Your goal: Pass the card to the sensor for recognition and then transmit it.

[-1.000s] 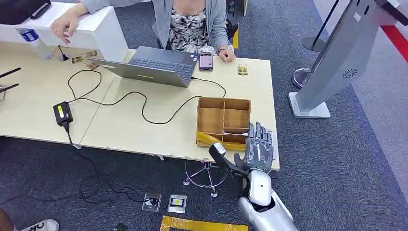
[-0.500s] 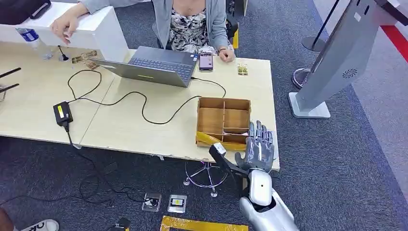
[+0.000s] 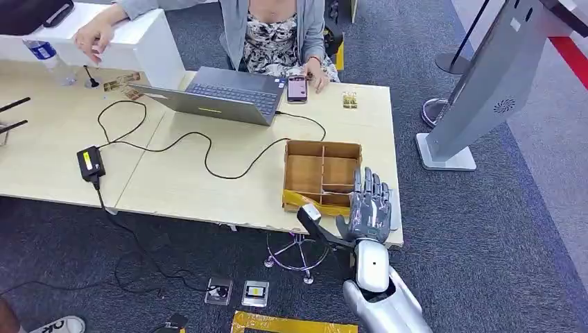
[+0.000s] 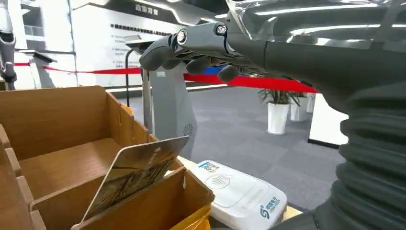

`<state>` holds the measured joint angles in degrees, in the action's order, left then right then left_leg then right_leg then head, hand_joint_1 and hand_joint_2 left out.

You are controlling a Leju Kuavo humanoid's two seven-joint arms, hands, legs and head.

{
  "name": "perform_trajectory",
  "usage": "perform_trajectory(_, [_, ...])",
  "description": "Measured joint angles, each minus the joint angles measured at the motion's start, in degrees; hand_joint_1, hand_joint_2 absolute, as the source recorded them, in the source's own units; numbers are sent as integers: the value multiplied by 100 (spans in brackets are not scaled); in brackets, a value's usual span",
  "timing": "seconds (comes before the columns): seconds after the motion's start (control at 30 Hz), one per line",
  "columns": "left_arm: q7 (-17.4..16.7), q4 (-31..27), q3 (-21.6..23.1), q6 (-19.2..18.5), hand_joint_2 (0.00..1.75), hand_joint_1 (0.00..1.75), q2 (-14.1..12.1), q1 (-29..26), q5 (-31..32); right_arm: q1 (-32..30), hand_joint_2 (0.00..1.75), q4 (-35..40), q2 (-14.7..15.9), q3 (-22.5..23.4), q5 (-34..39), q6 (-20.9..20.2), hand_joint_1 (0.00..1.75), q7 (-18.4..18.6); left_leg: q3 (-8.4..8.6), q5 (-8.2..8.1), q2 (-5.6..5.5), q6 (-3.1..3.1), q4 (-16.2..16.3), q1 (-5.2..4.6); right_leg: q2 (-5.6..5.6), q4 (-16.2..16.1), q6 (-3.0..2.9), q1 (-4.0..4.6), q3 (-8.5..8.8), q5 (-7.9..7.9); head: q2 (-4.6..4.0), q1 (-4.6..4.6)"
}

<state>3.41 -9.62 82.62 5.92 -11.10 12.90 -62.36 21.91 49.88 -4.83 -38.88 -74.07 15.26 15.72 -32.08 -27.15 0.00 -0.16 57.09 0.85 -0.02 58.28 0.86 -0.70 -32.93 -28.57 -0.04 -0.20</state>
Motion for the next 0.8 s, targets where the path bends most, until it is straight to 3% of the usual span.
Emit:
perform_trajectory(0.4, [42,0,0,48,0,0,-13,-42,-68,39,175,-236,-184,0,-173,17,0,-177,0,0,0,0,0,0,0,0,0,1,-1,0,0,2])
perform_trajectory(0.8, [44,0,0,7,0,0,-7,-31,5,80,175,-374,-352,-20,-505,-256,0,-269,0,0,0,0,0,0,1,0,0,0,-2,0,0,0])
